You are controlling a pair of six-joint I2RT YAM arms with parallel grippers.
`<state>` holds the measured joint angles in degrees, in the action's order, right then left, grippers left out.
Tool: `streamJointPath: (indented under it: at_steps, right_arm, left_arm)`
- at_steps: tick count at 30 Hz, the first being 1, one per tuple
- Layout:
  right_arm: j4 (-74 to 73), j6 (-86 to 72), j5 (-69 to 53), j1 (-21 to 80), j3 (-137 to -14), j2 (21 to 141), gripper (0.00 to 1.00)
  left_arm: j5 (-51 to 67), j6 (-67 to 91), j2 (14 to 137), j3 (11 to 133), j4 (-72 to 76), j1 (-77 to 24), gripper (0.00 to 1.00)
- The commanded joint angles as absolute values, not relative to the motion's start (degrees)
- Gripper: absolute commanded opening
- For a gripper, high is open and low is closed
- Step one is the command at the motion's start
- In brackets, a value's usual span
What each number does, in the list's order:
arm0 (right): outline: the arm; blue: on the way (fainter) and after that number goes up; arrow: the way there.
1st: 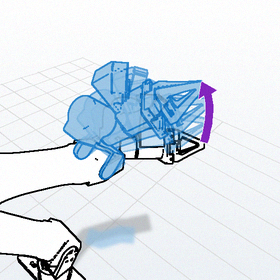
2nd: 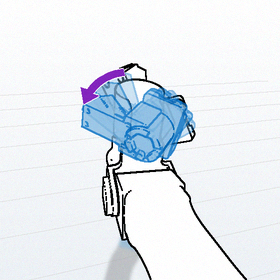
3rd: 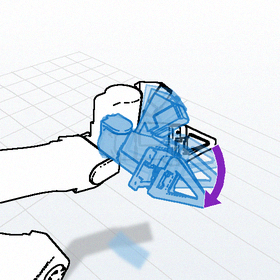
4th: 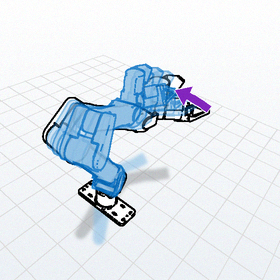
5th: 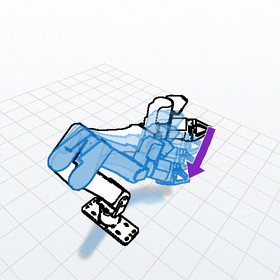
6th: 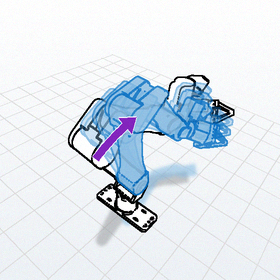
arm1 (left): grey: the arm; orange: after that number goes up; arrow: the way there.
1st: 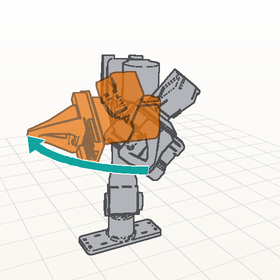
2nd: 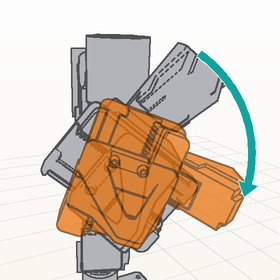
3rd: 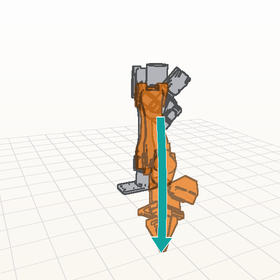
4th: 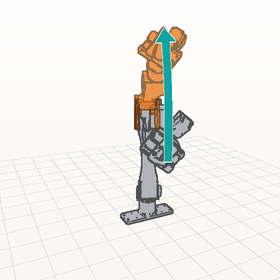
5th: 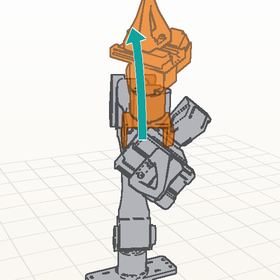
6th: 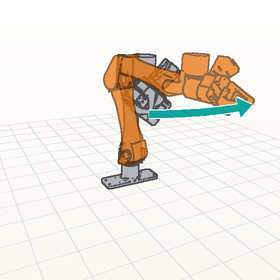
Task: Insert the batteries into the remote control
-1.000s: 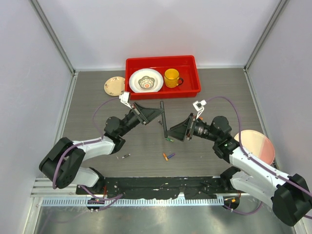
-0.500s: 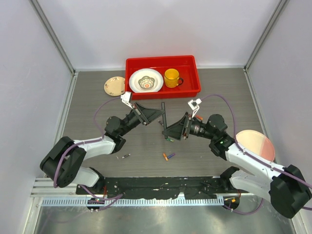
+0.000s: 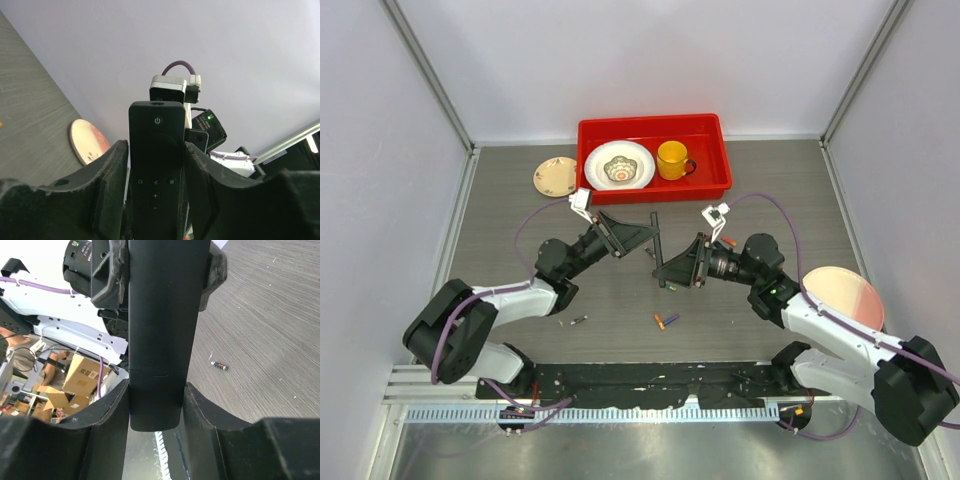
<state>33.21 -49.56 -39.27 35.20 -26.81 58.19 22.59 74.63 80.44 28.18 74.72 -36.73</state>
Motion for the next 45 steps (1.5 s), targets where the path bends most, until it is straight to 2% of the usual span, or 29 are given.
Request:
streamJointPath:
  at_steps: [1, 5, 6, 7, 10, 11, 13, 19, 28, 35, 41, 45]
  right_arm:
    - [22.2, -40.5, -41.5, 35.6, -32.3, 54.0, 0.10]
    - [0.0, -27.1, -34.7, 35.9, -39.7, 51.4, 0.01]
    - [-4.9, -24.8, -32.2, 36.1, -41.2, 51.3, 0.01]
    - [-11.4, -21.2, -29.9, 36.9, -43.7, 51.3, 0.01]
    - [-20.6, -16.7, -18.6, 38.7, -47.8, 52.8, 0.01]
    - [-22.2, -16.1, -15.2, 40.1, -48.6, 53.2, 0.01]
    - [-25.5, -14.9, -7.5, 41.6, -50.3, 54.5, 0.01]
    - [-28.4, -14.8, 7.8, 48.8, -53.7, 57.1, 0.01]
    - [-28.0, -17.1, 14.4, 54.3, -55.1, 59.9, 0.01]
    - [-26.8, -18.1, 15.2, 55.5, -54.9, 61.2, 0.01]
    - [-26.5, -18.3, 15.5, 55.6, -54.7, 61.3, 0.01]
    - [-26.2, -18.5, 15.1, 55.6, -54.2, 61.3, 0.01]
  left_arm:
    - [24.3, 75.6, 80.5, 29.4, 84.2, -36.1, 0.65]
    - [23.8, 74.8, 78.0, 27.7, 78.0, -32.9, 0.82]
    - [23.5, 74.3, 76.0, 27.1, 76.2, -32.3, 0.99]
    - [23.2, 73.4, 74.9, 27.1, 73.8, -31.6, 1.00]
    - [21.2, 63.9, 68.6, 31.0, 52.5, -32.7, 1.00]
    - [16.8, 57.8, 67.1, 32.7, 37.9, -33.6, 1.00]
    - [10.1, 51.8, 63.8, 38.2, 21.0, -37.4, 1.00]
    - [-1.4, 48.1, 64.6, 44.5, 9.1, -42.4, 1.00]
    - [-5.7, 48.9, 70.3, 48.9, 2.9, -47.5, 0.94]
    - [-5.3, 51.7, 72.4, 47.9, 10.3, -49.2, 0.90]
    - [-3.5, 53.2, 75.9, 48.3, 14.6, -50.6, 0.81]
    - [-3.1, 53.3, 77.5, 48.3, 17.7, -51.8, 0.71]
